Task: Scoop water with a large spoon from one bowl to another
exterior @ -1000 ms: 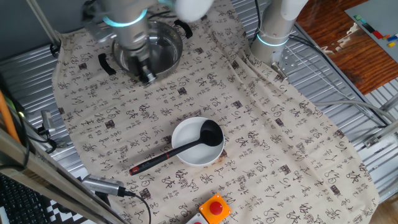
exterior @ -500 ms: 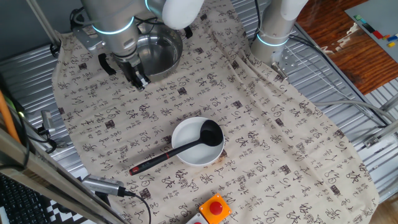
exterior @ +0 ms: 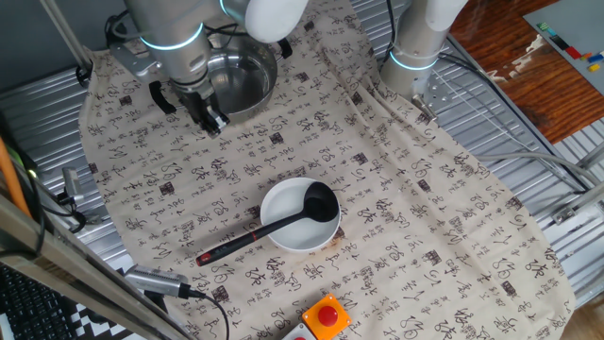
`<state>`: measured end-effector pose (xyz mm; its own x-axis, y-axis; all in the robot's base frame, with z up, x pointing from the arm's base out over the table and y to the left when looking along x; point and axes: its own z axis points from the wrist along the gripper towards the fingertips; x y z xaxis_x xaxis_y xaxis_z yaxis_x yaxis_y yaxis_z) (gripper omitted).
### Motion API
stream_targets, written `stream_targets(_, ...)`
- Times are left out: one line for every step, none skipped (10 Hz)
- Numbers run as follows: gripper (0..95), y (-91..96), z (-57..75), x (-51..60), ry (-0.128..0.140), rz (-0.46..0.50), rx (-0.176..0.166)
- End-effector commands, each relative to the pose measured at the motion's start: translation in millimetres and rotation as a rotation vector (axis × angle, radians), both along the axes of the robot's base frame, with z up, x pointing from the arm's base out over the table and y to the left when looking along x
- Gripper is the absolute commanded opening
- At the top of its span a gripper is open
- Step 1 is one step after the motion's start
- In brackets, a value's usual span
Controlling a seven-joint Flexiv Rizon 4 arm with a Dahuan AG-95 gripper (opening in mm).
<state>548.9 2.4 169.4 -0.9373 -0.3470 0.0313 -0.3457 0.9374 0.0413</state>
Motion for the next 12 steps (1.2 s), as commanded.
stream_targets(0.0,-0.2,0.1,0.4,-0.004,0.026,0.008)
stream_targets(0.0,0.3,1.2,-0.1,-0.001,0.009,0.004)
stream_targets(0.0,4.3,4.2,0.3,0.002,0.0,0.004)
stream_targets(0.0,8.0,5.6,0.6,0.003,-0.006,0.006)
stream_targets(19.0,25.2,6.9,1.0,0.003,-0.03,0.01)
stream_targets(19.0,44.8,3.8,0.0,0.003,-0.078,0.01)
stream_targets(19.0,58.3,1.1,-0.4,0.003,-0.121,0.015)
stream_targets(19.0,77.8,-1.1,-0.2,0.004,-0.166,0.015)
stream_targets(19.0,93.2,-2.2,0.7,0.002,-0.194,0.012)
stream_targets(19.0,108.1,-3.8,0.5,-0.003,-0.235,0.015)
stream_targets(19.0,114.3,-4.4,0.2,-0.004,-0.266,0.019)
stream_targets(0.0,114.3,-4.4,0.2,-0.011,-0.265,0.012)
